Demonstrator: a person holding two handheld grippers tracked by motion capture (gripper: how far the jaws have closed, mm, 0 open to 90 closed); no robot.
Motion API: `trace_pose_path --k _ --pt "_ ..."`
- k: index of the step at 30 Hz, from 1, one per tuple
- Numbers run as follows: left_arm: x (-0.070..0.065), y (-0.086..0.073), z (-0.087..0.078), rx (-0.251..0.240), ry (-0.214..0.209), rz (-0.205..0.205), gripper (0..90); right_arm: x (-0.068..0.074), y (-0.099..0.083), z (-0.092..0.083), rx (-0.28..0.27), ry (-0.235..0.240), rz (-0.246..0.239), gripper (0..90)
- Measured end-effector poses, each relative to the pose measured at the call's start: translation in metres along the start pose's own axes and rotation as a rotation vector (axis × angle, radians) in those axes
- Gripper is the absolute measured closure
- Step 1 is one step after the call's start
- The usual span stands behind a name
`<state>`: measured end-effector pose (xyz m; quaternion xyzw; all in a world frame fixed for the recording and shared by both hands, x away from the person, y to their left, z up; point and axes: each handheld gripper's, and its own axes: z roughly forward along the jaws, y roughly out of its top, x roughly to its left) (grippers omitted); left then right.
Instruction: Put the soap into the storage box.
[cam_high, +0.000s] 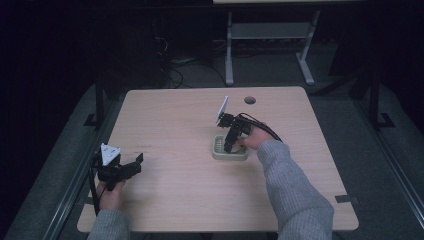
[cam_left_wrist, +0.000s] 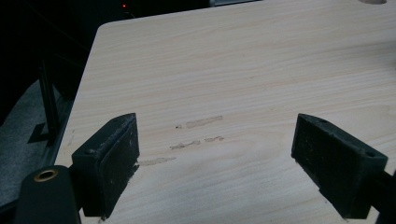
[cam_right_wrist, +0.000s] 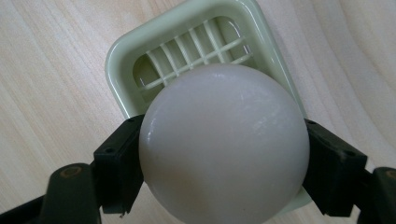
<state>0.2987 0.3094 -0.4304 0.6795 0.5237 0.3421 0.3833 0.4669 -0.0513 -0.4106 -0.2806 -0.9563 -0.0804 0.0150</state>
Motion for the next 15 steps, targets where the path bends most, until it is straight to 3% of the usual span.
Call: trace_pose_path --k 15 --pt "-0.0012 0.0002 -0.0003 0.001 0.001 0.005 14.8 -0.0001 -0.0009 0.0022 0.01 0.007 -0.011 23.2"
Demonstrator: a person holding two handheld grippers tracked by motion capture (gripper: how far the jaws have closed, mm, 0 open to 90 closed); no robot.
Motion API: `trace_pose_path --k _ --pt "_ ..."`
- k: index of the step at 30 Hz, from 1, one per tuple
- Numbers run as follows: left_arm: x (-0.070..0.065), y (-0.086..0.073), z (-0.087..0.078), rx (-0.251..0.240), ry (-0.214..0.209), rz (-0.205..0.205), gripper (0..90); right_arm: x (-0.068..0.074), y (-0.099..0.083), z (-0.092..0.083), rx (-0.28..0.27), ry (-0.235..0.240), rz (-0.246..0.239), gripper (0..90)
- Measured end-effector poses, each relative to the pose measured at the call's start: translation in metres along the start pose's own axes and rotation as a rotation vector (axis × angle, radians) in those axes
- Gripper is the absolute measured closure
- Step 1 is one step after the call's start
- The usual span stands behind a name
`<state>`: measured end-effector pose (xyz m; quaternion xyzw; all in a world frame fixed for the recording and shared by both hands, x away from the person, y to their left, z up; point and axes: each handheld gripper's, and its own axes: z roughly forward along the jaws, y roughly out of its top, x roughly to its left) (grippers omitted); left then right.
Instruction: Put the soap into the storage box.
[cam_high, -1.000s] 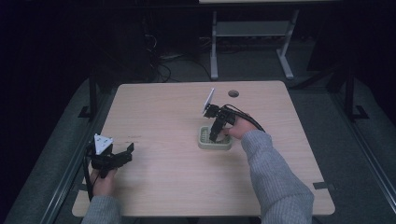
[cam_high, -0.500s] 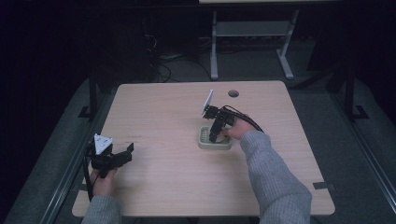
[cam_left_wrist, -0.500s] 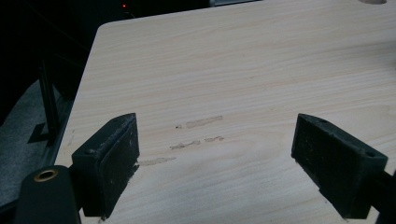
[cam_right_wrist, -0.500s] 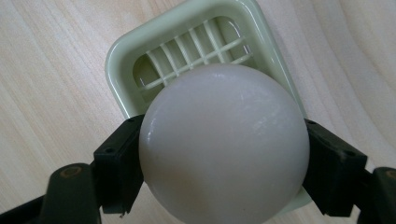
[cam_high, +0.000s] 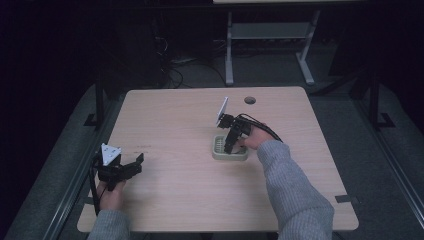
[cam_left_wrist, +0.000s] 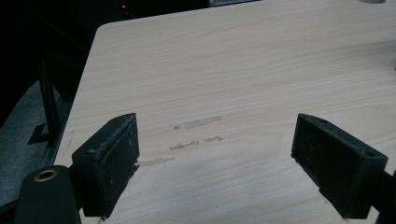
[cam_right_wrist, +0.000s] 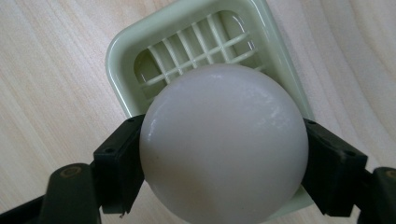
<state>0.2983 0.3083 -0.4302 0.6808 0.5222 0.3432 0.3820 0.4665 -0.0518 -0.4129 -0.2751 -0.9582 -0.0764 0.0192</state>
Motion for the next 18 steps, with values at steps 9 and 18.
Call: trace_pose_path --k 9,18 --pt "0.0 0.0 0.0 -0.001 -0.001 0.001 14.9 0.0 -0.001 -0.007 -0.033 -0.006 -0.001 23.5" --pt "-0.001 0.0 0.0 -0.004 -0.001 0.005 14.8 0.002 -0.004 -0.019 -0.057 0.0 0.0 23.6"
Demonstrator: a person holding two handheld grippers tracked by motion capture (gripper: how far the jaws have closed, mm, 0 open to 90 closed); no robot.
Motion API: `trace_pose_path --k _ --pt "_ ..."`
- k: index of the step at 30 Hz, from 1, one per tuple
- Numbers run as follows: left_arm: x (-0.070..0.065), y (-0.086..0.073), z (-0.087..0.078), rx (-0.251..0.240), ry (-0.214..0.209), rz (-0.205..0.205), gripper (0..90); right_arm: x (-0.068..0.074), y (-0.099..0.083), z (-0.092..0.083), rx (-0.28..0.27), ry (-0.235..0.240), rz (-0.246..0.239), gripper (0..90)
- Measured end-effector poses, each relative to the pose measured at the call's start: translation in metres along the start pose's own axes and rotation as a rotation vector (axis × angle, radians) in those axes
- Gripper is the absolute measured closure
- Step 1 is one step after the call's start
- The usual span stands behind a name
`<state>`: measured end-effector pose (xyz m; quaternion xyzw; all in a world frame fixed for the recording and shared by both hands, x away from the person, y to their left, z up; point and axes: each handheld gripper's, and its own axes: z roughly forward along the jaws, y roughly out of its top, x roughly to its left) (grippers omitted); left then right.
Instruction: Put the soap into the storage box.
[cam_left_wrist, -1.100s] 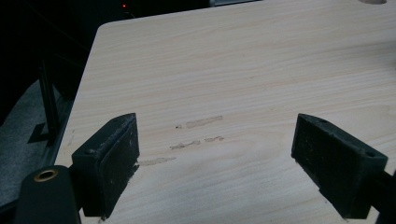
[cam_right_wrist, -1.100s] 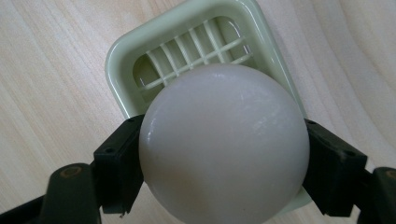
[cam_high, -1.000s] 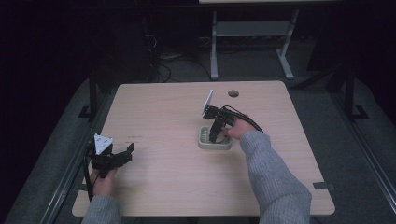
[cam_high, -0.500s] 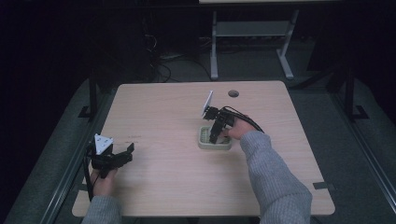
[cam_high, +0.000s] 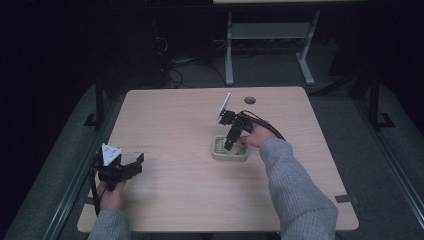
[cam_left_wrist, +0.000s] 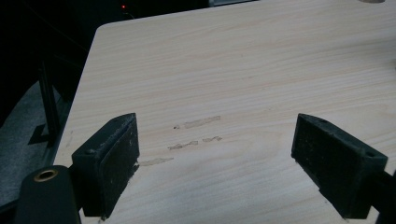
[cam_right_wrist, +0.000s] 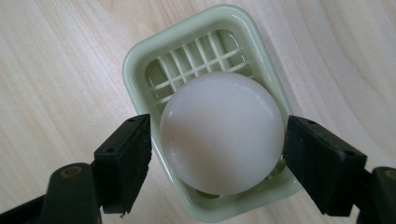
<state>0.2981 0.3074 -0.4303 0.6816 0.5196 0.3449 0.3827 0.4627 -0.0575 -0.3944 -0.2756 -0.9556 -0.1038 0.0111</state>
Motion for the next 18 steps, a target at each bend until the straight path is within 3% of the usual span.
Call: trace_pose_path --k 18 --pt "0.001 0.0 0.0 0.003 0.002 0.004 14.8 -0.002 -0.019 -0.021 -0.032 -0.006 0.025 23.5"
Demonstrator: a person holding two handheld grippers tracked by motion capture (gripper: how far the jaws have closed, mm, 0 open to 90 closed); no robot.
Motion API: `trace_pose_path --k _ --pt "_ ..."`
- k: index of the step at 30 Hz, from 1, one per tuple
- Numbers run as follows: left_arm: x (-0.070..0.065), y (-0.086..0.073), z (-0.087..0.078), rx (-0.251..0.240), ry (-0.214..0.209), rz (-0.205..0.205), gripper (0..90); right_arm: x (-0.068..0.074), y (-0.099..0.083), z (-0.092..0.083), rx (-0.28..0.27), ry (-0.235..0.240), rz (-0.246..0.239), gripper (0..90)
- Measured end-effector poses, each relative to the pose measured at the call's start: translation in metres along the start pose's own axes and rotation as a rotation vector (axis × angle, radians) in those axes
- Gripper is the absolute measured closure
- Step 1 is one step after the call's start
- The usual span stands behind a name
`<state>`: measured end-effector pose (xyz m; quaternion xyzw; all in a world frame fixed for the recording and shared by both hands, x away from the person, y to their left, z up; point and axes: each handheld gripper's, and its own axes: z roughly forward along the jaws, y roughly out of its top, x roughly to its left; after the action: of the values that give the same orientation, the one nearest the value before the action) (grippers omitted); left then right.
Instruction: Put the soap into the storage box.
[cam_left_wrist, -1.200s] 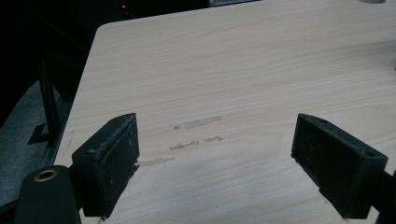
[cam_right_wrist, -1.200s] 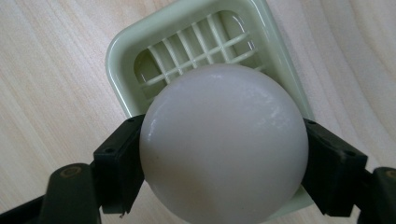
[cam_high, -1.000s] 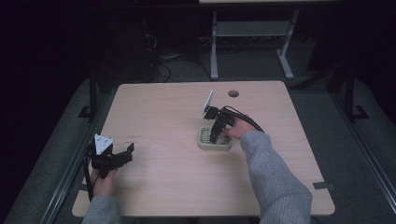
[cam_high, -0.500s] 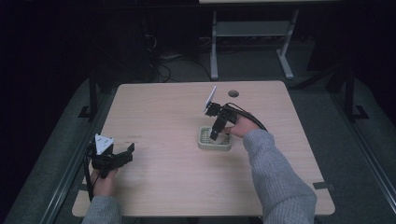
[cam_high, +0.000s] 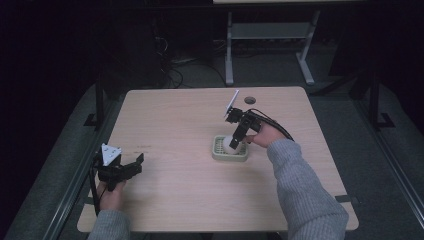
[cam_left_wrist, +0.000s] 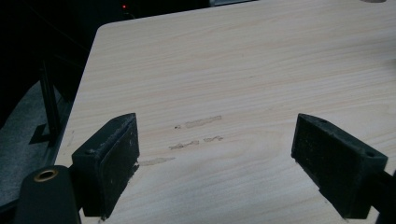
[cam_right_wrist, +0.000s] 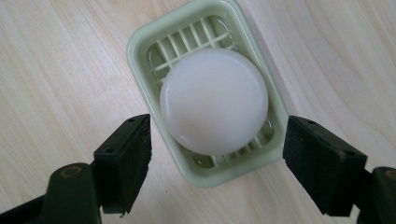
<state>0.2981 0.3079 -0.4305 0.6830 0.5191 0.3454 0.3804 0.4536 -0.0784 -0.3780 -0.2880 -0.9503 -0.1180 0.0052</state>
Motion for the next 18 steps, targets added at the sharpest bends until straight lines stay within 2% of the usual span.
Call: trace_pose_path --k 18 --pt "-0.001 0.0 0.0 0.005 0.0 0.005 14.8 -0.002 -0.026 -0.015 -0.036 -0.003 0.022 23.5"
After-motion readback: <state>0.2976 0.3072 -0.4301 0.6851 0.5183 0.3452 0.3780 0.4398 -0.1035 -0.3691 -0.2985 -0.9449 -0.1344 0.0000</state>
